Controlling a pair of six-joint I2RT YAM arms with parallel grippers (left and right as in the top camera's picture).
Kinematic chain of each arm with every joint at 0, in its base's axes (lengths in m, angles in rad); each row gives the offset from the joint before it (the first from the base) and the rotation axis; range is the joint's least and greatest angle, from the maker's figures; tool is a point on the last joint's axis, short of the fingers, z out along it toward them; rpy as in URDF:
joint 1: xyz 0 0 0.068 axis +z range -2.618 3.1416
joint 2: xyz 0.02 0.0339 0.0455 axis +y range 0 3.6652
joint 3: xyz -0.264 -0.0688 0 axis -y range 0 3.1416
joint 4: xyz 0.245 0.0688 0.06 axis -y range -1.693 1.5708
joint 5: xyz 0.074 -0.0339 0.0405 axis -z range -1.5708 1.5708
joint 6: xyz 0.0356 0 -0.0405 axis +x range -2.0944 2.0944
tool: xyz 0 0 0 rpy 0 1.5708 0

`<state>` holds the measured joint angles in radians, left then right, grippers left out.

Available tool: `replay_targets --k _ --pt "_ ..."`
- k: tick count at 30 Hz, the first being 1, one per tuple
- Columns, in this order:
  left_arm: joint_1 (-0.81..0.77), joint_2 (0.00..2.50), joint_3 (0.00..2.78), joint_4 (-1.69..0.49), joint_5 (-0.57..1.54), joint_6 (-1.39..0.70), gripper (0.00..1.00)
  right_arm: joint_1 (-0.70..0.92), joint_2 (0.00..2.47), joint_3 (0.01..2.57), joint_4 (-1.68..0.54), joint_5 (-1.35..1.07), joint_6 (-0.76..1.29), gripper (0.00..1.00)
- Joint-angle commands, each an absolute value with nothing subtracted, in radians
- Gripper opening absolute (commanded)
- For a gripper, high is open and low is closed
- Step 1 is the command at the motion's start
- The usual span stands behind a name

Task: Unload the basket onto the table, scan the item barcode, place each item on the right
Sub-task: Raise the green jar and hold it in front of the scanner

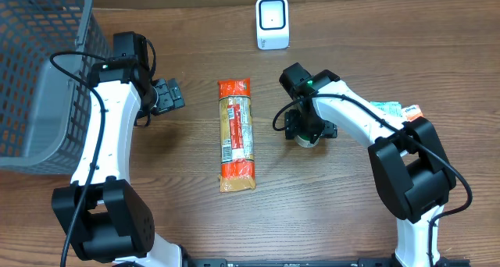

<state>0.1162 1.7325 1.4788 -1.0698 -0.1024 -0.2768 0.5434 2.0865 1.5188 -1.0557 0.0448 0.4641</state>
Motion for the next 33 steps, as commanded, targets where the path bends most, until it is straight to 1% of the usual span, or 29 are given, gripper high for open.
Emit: replay_targets --k 1,4,5,11,12,13,14,20,24,27,33 --pt "0.124 1.727 1.488 -1.068 -0.112 -0.254 1.0 0.539 2.087 1.55 -1.053 0.058 0.464 0.78" --pt "0.123 1.727 1.488 -1.068 -0.111 -0.254 1.0 0.539 2.087 1.55 -1.058 0.058 0.464 0.64" --pt "0.123 1.727 1.488 -1.068 -0.112 -0.254 1.0 0.539 2.087 1.55 -1.059 0.058 0.464 0.58" --pt "0.123 1.727 1.488 -1.068 -0.112 -0.254 1.0 0.539 2.087 1.569 -1.065 0.058 0.459 0.42" --pt "0.124 1.727 1.488 -1.068 -0.112 -0.254 1.0 0.539 2.086 1.583 -1.074 0.058 0.441 0.29" --pt "0.124 1.727 1.488 -1.068 -0.112 -0.254 1.0 0.539 2.085 1.601 -1.088 0.059 0.437 0.21" --pt "0.124 1.727 1.488 -1.068 -0.112 -0.254 1.0 0.539 2.082 1.622 -1.105 0.061 0.437 0.18" --pt "0.124 1.727 1.488 -1.068 -0.112 -0.254 1.0 0.539 2.039 1.759 -1.186 0.062 0.391 0.18" --pt "0.124 1.727 1.488 -1.068 -0.112 -0.254 1.0 0.539 2.011 1.839 -1.219 0.062 0.391 0.12" --pt "0.124 1.727 1.488 -1.068 -0.112 -0.254 1.0 0.539 2.0 1.883 -1.225 0.062 0.391 0.09" --pt "0.124 1.727 1.488 -1.068 -0.112 -0.254 1.0 0.537 1.999 1.957 -1.267 0.027 0.382 0.09"
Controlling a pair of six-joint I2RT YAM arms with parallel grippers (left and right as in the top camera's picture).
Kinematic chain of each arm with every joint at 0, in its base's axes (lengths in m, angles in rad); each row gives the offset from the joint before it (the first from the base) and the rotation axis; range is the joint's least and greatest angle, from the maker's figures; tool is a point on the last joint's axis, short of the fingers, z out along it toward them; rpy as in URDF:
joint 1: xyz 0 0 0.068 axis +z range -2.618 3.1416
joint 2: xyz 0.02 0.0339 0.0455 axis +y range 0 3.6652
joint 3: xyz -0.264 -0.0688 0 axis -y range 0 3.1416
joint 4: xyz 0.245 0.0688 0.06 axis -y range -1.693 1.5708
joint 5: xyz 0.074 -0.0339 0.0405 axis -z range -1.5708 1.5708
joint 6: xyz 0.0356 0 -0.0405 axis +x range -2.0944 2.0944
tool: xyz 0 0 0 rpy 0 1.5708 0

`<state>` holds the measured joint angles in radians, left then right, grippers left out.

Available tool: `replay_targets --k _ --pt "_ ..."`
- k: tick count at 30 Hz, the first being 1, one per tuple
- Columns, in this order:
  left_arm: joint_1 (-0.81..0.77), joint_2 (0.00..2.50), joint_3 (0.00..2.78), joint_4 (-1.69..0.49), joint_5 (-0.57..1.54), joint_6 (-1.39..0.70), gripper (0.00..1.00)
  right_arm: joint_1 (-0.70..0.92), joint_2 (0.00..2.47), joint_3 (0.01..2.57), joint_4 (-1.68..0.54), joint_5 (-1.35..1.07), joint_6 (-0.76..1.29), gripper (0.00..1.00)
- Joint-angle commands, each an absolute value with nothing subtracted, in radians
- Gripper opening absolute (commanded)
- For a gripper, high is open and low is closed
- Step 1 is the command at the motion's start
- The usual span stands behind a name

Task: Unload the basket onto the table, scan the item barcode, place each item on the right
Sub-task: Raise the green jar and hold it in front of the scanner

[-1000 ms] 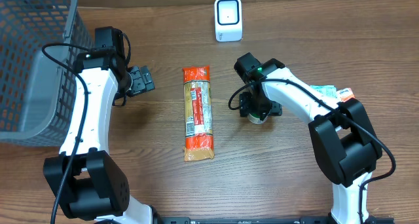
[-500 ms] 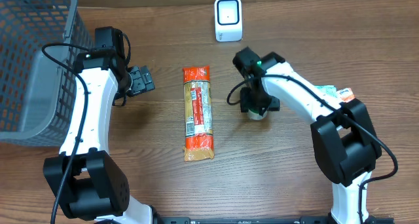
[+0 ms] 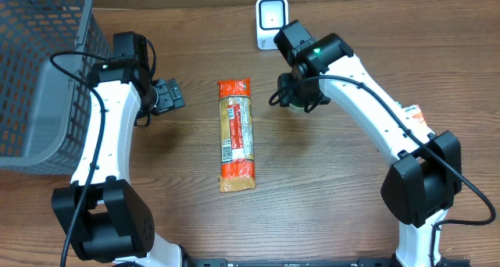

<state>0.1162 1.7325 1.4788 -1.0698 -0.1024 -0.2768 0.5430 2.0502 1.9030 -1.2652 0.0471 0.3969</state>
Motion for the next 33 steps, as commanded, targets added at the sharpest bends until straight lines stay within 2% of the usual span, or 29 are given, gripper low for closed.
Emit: replay_targets --k 1,7,10,14,24,33 --pt "0.124 1.727 1.488 -1.069 -0.112 -0.254 1.0 0.535 1.999 1.967 -1.265 0.022 0.379 0.1" --pt "0.121 1.727 1.488 -1.068 -0.112 -0.254 1.0 0.477 2.004 2.083 -1.302 -0.127 0.361 0.15" --pt "0.124 1.727 1.488 -1.068 -0.112 -0.254 1.0 0.435 2.013 2.156 -1.358 -0.152 0.361 0.15" --pt "0.123 1.727 1.488 -1.068 -0.111 -0.254 1.0 0.405 2.019 2.161 -1.32 -0.16 0.311 0.15" --pt "0.124 1.727 1.488 -1.068 -0.112 -0.254 1.0 0.421 2.154 2.159 -0.993 -0.159 0.279 0.12" --pt "0.123 1.727 1.488 -1.068 -0.112 -0.254 1.0 0.421 2.353 2.159 -0.549 -0.073 0.279 0.12"
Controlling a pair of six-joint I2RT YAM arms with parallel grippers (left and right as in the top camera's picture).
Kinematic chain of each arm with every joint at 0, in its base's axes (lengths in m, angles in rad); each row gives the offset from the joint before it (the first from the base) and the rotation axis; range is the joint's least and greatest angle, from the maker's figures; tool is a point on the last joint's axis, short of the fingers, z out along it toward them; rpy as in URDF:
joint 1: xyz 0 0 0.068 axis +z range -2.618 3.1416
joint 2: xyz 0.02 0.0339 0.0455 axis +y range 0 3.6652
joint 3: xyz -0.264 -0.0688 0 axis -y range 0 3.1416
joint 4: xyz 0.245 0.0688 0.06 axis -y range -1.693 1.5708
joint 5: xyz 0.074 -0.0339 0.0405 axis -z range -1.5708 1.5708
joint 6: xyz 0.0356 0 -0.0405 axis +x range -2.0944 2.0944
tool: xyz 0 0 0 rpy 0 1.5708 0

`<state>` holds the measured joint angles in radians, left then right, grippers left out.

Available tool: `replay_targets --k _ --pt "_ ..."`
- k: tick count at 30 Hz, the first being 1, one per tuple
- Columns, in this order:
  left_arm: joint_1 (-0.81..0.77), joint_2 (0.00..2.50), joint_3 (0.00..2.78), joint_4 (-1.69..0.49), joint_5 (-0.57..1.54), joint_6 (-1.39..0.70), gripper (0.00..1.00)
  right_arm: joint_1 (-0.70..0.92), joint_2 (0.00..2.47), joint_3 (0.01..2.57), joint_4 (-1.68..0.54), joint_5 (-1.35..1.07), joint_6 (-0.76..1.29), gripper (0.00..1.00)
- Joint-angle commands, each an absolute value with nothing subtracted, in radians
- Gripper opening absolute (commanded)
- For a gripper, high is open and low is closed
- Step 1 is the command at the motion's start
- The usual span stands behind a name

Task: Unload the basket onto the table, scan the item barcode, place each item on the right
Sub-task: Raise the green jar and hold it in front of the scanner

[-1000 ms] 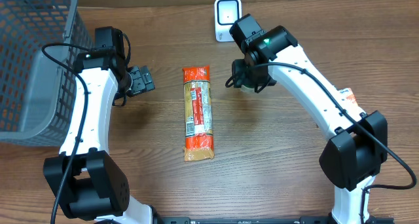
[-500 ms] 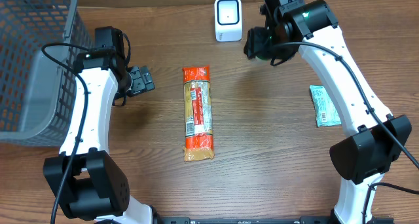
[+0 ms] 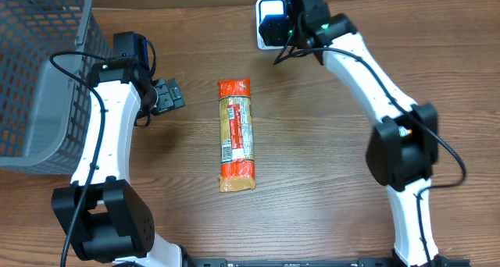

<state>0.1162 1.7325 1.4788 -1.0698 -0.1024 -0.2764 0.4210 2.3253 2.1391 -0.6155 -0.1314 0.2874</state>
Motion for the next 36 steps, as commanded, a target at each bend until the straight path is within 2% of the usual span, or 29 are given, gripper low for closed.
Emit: replay_targets --k 1,8,20,36 --pt "0.123 1.727 1.488 -1.068 -0.111 -0.254 1.0 0.421 2.368 2.159 -0.509 -0.051 0.279 0.11" --pt "0.123 1.727 1.488 -1.068 -0.112 -0.254 1.0 0.421 2.423 2.159 -0.275 0.09 0.285 0.1" --pt "0.123 1.727 1.488 -1.068 -0.112 -0.254 1.0 0.421 2.499 2.159 -0.027 0.229 0.276 0.1" --pt "0.123 1.727 1.488 -1.068 -0.111 -0.254 1.0 0.426 2.606 2.159 0.215 0.228 0.287 0.04"
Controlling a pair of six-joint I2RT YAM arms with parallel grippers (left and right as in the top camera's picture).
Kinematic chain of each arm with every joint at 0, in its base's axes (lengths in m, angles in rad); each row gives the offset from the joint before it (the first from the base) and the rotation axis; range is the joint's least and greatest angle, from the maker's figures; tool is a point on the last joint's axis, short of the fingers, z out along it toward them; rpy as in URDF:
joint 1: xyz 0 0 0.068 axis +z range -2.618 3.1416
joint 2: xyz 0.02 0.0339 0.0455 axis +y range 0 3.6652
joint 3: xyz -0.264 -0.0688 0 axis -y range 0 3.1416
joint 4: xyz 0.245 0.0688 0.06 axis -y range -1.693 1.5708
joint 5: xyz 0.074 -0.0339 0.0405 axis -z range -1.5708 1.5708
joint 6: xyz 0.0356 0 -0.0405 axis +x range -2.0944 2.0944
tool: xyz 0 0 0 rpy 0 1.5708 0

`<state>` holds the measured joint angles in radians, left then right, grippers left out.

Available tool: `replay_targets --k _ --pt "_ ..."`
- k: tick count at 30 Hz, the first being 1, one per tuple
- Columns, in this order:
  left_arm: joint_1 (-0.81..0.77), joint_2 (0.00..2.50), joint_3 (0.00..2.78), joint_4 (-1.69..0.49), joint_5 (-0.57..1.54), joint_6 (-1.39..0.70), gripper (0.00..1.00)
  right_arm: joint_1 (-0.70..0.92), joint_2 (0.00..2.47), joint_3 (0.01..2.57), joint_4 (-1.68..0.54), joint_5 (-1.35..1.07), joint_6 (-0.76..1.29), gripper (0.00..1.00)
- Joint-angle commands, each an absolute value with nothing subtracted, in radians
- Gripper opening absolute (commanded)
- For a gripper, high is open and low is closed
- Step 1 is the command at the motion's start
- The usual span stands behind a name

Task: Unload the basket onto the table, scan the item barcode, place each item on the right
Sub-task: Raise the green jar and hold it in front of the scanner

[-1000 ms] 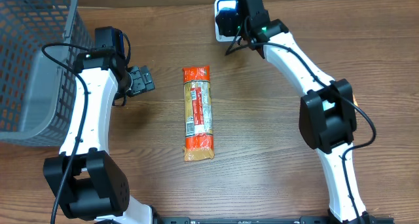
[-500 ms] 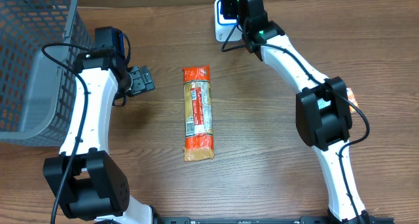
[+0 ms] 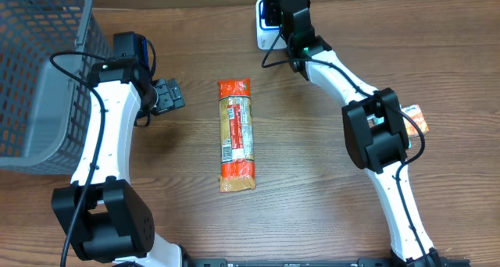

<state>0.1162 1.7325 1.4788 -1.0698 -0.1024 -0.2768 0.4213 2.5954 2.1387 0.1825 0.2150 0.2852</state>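
Note:
The white barcode scanner (image 3: 271, 26) stands at the table's far edge, its face lit blue. My right gripper (image 3: 275, 0) is stretched out right over the scanner's top, shut on a small pale-green item. Only a sliver of that item shows under the wrist. My left gripper (image 3: 170, 95) hovers open and holds nothing, left of the long packet and far from the scanner.
A long orange and tan snack packet (image 3: 236, 134) lies in the middle of the table. A grey mesh basket (image 3: 39, 80) fills the far left. An orange and white packet (image 3: 412, 112) lies at the right, beside the right arm.
My right gripper has moved a little further back and left, from the scanner's right side to directly over its top. The left arm and the long packet have not moved.
My right gripper was down on a small pale item right of the long packet. Then it held that item above the table nearer the scanner, then beside the scanner's face. Now it holds the item over the scanner's top. The left arm stayed still.

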Motion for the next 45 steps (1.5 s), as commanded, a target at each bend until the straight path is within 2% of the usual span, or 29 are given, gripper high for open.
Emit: replay_targets --k 1,45 --pt "0.123 1.727 1.488 -1.068 -0.111 -0.254 1.0 0.426 2.61 2.159 0.217 0.228 0.287 0.04" --pt "0.124 1.727 1.488 -1.068 -0.112 -0.254 1.0 0.439 2.634 2.159 0.177 0.224 0.352 0.04"
